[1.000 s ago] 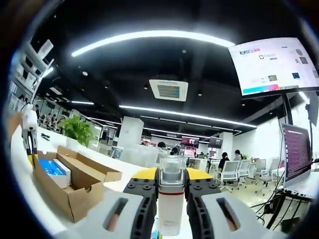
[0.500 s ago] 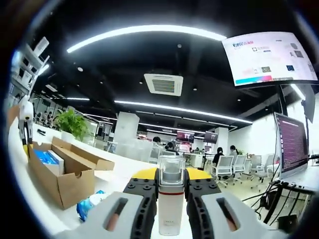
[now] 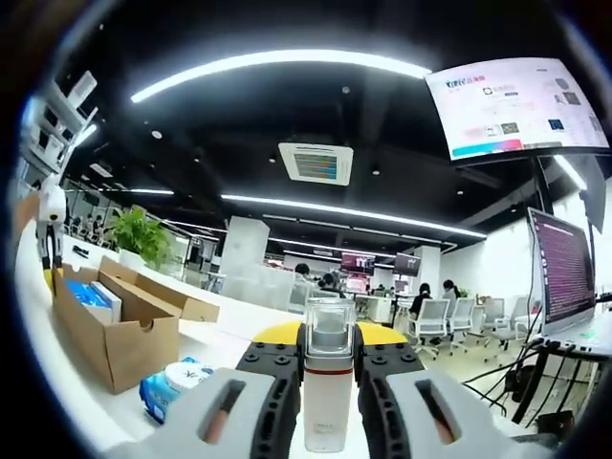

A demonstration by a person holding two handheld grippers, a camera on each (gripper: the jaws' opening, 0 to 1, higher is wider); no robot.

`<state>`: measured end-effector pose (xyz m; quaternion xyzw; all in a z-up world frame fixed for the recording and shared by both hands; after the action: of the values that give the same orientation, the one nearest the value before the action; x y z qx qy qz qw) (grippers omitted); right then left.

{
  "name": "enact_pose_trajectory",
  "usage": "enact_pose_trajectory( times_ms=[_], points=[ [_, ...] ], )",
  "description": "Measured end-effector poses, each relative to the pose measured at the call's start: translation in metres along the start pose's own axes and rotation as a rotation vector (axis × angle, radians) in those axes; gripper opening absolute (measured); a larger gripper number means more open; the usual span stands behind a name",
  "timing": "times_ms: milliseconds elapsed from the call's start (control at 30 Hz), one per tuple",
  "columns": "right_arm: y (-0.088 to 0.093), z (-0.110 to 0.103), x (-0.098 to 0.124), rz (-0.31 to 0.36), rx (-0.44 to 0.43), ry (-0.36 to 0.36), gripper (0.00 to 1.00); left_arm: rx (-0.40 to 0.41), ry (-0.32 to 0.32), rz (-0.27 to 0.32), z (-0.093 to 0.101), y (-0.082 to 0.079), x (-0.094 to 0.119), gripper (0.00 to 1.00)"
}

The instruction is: Operate the shoe box by opening the lid, removing the specified soft item, and placing it in the target area until the item is outside and the box remains undamaged.

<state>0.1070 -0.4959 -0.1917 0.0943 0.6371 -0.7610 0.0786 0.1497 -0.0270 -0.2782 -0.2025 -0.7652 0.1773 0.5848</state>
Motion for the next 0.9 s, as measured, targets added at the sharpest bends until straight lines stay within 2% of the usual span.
enact_pose_trajectory(
  times_ms=[267,433,733,900],
  points=[
    [0.009,0.002,0.0,-0.015,-0.017,0.0,0.18,-0.003,-0.002,0.001,0.0,0.0,0.0,0.07],
    [0.031,0.0,-0.004,-0.063,-0.104,0.0,0.18,-0.007,-0.004,0.0,0.001,0.0,0.0,0.07],
    [0.043,-0.005,-0.01,-0.075,-0.051,-0.009,0.18,-0.011,-0.007,0.004,0.0,0.0,0.0,0.07],
    [0.051,-0.006,-0.012,-0.094,-0.082,-0.02,0.18,-0.013,-0.008,0.003,0.0,0.0,0.0,0.07]
  ],
)
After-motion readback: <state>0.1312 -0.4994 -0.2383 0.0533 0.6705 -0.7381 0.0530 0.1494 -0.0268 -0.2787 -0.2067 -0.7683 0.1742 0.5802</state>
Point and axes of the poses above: the point that each gripper's makers call its tool centre point, and the gripper's own axes: x roughly backward along the fingers, z roughly to its right, y roughly out of its underside, the point moved 4 cm from there along x, roughly backward along the fingers, and after that the axes turned 3 degrees about -y, right-handed, at the moved point
